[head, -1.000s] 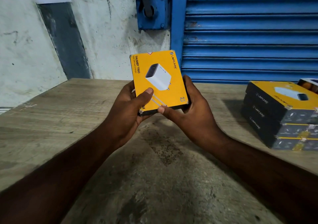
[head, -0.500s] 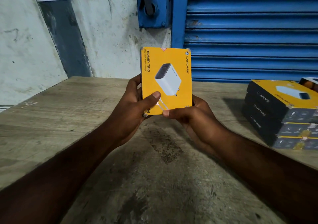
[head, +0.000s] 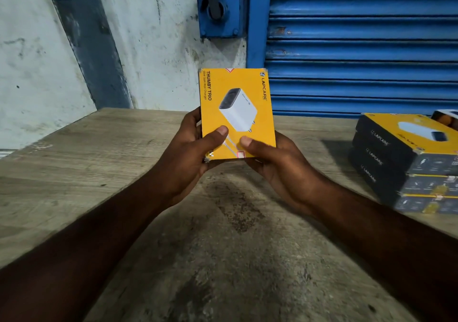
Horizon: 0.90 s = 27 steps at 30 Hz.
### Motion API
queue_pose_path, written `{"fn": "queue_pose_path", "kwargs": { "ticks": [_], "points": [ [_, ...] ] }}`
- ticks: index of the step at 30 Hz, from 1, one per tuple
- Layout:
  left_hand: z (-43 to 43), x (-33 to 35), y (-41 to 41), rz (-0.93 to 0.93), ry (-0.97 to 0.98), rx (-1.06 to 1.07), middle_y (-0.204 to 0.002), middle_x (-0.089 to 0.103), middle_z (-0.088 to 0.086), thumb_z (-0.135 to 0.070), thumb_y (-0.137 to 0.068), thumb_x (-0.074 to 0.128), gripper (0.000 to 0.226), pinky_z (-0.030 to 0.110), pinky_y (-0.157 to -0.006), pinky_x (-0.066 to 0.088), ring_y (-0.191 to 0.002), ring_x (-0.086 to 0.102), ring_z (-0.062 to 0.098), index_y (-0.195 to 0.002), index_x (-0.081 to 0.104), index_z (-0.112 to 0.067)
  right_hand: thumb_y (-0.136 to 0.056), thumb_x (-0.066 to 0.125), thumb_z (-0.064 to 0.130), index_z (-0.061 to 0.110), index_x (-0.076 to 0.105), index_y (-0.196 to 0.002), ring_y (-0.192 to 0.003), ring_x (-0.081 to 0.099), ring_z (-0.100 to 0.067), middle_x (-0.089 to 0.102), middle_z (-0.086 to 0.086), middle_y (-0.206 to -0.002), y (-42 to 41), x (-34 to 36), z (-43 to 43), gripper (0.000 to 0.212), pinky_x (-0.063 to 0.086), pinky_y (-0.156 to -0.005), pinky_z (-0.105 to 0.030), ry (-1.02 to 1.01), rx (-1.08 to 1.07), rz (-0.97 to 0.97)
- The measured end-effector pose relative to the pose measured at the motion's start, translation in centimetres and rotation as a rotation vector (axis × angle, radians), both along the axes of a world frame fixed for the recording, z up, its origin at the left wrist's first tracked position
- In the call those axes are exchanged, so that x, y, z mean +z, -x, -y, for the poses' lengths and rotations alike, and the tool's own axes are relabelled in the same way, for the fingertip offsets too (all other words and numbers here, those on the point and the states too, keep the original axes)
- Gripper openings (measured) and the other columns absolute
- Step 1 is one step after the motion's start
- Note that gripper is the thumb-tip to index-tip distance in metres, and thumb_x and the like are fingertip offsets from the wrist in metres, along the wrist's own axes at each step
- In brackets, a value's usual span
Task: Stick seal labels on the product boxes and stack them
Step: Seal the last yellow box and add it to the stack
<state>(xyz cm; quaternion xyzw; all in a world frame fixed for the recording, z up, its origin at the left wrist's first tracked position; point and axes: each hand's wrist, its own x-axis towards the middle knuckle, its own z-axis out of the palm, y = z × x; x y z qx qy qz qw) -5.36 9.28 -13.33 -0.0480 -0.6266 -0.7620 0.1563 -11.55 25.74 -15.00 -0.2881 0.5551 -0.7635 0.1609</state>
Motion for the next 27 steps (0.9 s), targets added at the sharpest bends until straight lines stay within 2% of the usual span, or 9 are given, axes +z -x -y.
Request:
{"fn": "queue_pose_path", "kwargs": {
  "ticks": [3,5,9,13,16,20,24,26,27],
  "points": [
    [0.2,0.0,0.0,0.006,0.020,0.005,-0.129,0.067,0.006,-0.011,-0.098,0.054,0.046,0.038,-0.080,0.060,-0.111,0.070,0.024,-0.143,0.044,-0.015,-0.082,0.078,0.019,0.011,0.058,-0.135,-0.119,0.067,-0.028,0.070,-0.007,-0.128,0.6,-0.7,-0.1,0.058,0.049,-0.107,-0.050,-0.105,-0.052,-0.124],
    [0.2,0.0,-0.1,0.008,0.025,0.005,-0.130,0.066,0.007,-0.011,-0.099,0.054,0.045,0.039,-0.081,0.060,-0.110,0.070,0.023,-0.142,0.045,-0.015,-0.083,0.077,0.024,0.012,0.059,-0.134,-0.120,0.066,-0.028,0.070,-0.006,-0.128,0.7,-0.7,-0.1,0.055,0.046,-0.110,-0.054,-0.116,-0.056,-0.153],
    [0.5,0.2,0.0,0.012,0.002,0.009,-0.130,0.066,0.008,-0.011,-0.099,0.053,0.044,0.039,-0.080,0.061,-0.109,0.071,0.025,-0.142,0.045,-0.013,-0.085,0.071,0.028,0.015,0.064,-0.126,-0.120,0.065,-0.029,0.071,-0.006,-0.127,0.8,-0.5,0.0,0.044,0.043,-0.112,-0.055,-0.143,-0.052,-0.156],
    [0.4,0.1,0.0,0.013,-0.010,0.014,-0.131,0.066,0.009,-0.012,-0.099,0.052,0.044,0.038,-0.081,0.061,-0.112,0.069,0.028,-0.142,0.045,-0.013,-0.087,0.073,0.025,0.020,0.063,-0.123,-0.116,0.068,-0.020,0.072,-0.003,-0.124,1.0,-0.4,-0.2,0.037,0.049,-0.107,-0.041,-0.120,0.004,-0.107],
    [0.3,0.0,0.1,0.012,0.029,0.018,-0.133,0.065,0.007,-0.014,-0.099,0.051,0.044,0.040,-0.084,0.061,-0.115,0.067,0.027,-0.143,0.045,-0.014,-0.086,0.076,0.020,0.014,0.062,-0.129,-0.118,0.067,-0.026,0.071,-0.005,-0.126,0.6,-0.5,-0.2,0.045,0.048,-0.108,-0.050,-0.171,-0.039,-0.201],
    [0.2,-0.2,0.1,0.004,0.070,0.022,-0.128,0.068,0.004,-0.012,-0.100,0.051,0.042,0.037,-0.083,0.061,-0.112,0.069,0.024,-0.142,0.047,-0.016,-0.087,0.067,0.024,0.015,0.063,-0.126,-0.116,0.067,-0.030,0.072,-0.006,-0.122,1.0,-0.8,-0.1,0.040,0.046,-0.109,-0.056,-0.190,-0.075,-0.173],
    [0.1,-0.3,0.2,-0.027,0.124,-0.014,-0.125,0.070,0.002,-0.017,-0.084,0.068,0.063,0.033,-0.080,0.060,-0.109,0.071,0.022,-0.142,0.045,-0.018,-0.099,0.058,0.024,0.021,0.064,-0.118,-0.119,0.065,-0.032,0.072,-0.007,-0.122,1.1,-0.8,0.1,0.020,0.044,-0.112,-0.054,-0.181,-0.075,-0.105],
    [0.3,-0.7,0.3,-0.054,0.174,-0.010,-0.133,0.064,0.003,-0.011,-0.080,0.080,0.079,0.039,-0.087,0.059,-0.116,0.067,0.023,-0.146,0.037,-0.021,-0.100,0.056,0.026,0.019,0.062,-0.124,-0.120,0.065,-0.025,0.071,-0.004,-0.126,1.2,-0.6,0.1,0.026,0.043,-0.114,-0.049,-0.146,-0.062,-0.033],
    [0.4,-0.9,0.3,-0.062,0.201,0.000,-0.138,0.060,0.002,-0.012,-0.076,0.082,0.088,0.045,-0.093,0.057,-0.121,0.064,0.024,-0.148,0.032,-0.023,-0.095,0.057,0.031,0.018,0.060,-0.129,-0.121,0.065,-0.023,0.070,-0.003,-0.128,1.2,-0.5,0.0,0.036,0.043,-0.114,-0.048,-0.133,-0.062,-0.006]
  ]
}}
